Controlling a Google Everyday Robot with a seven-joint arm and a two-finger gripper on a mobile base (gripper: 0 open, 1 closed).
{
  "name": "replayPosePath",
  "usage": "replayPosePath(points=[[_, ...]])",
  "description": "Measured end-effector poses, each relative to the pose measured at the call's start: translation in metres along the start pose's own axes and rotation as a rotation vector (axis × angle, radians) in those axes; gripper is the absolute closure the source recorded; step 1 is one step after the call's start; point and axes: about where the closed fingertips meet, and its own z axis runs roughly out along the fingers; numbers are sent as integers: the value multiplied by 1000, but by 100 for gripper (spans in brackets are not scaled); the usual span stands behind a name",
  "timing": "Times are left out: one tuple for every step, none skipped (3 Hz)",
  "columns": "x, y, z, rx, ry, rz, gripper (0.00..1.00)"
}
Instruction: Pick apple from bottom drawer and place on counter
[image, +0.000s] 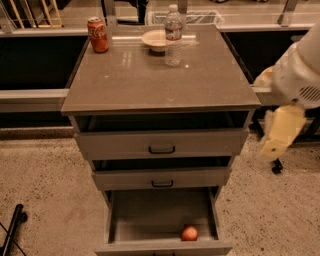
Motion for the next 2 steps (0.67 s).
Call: replayPosePath(points=[[-11, 30, 81, -115, -111, 4, 0], [-23, 69, 168, -195, -190, -26, 0]])
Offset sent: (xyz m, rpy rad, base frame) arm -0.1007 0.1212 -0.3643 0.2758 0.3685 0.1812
